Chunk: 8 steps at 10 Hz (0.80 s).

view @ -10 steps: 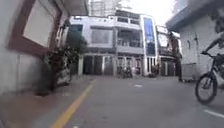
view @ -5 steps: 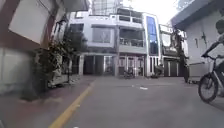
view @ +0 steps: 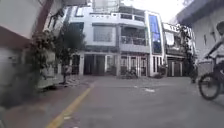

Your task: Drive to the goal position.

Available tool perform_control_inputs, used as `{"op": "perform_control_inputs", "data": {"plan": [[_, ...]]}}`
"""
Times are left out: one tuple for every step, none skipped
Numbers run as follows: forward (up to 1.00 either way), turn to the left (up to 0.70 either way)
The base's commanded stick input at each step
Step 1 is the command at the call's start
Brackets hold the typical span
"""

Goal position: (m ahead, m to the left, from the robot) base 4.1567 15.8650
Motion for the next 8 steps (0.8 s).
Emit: {"op": "perform_control_inputs", "data": {"plan": [[1.0, 0.0], [1.0, 0.0], [1.0, 0.0], [1.0, 0.0], [1.0, 0.0], [1.0, 0.0], [1.0, 0.0], [1.0, 0.0]]}}
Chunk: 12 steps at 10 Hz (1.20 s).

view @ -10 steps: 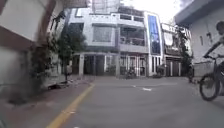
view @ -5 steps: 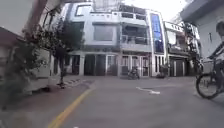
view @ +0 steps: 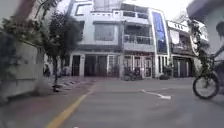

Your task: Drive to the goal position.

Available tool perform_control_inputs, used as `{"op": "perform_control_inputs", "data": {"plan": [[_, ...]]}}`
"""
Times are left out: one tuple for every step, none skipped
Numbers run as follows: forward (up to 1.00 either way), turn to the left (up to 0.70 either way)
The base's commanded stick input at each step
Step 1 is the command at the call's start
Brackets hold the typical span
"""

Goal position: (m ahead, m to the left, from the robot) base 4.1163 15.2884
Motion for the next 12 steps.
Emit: {"op": "perform_control_inputs", "data": {"plan": [[1.0, 0.0], [1.0, 0.0], [1.0, 0.0], [1.0, 0.0], [1.0, 0.0], [1.0, 0.0], [1.0, 0.0], [1.0, 0.0], [1.0, 0.0], [1.0, 0.0], [1.0, 0.0], [1.0, 0.0]]}}
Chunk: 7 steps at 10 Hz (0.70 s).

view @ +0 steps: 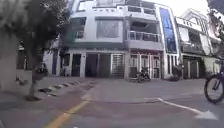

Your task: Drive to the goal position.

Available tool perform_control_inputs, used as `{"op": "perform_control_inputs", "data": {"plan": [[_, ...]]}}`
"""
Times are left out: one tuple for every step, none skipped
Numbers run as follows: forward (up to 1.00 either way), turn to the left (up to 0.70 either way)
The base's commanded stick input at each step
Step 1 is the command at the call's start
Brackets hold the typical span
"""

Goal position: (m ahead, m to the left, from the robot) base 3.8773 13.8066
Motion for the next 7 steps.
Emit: {"op": "perform_control_inputs", "data": {"plan": [[1.0, 0.0], [1.0, 0.19], [1.0, 0.37], [1.0, 0.4], [1.0, 0.4], [1.0, 0.4], [1.0, 0.22]]}}
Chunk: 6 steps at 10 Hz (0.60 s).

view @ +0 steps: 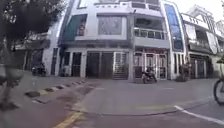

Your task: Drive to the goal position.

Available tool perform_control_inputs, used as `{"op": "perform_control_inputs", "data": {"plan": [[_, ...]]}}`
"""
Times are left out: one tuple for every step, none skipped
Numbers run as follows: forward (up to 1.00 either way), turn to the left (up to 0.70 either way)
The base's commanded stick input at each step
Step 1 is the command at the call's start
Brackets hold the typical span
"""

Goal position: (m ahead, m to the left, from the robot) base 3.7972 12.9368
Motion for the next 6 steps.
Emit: {"op": "perform_control_inputs", "data": {"plan": [[1.0, 0.03], [1.0, 0.0], [1.0, 0.0], [1.0, 0.0], [1.0, 0.0], [1.0, 0.0]]}}
